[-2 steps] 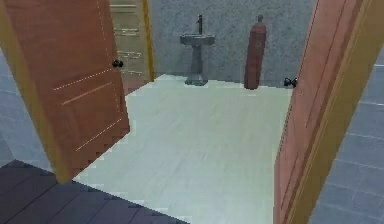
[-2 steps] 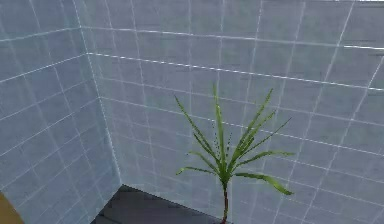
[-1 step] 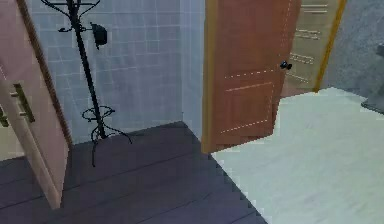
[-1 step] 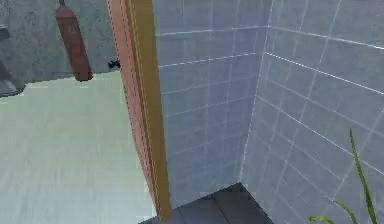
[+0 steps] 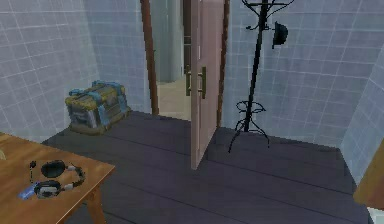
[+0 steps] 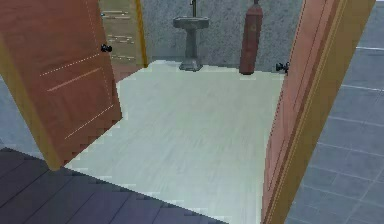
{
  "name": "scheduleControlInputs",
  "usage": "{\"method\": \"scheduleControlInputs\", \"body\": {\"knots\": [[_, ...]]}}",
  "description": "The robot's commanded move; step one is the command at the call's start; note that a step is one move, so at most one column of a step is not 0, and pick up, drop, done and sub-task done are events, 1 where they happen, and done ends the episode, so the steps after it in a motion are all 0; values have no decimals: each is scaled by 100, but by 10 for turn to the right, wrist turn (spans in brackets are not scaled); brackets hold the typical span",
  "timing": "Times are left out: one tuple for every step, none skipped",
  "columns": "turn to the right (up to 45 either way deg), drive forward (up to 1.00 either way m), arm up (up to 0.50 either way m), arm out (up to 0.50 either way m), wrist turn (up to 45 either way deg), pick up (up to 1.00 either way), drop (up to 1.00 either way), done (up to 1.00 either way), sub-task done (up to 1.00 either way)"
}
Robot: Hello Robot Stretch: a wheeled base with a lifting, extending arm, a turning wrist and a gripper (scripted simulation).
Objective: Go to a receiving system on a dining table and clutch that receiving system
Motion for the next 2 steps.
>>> {"method": "scheduleControlInputs", "body": {"knots": [[-60,0,0,0,0,0,0,0,0],[0,85,0,0,0,0,0,0,0]]}}
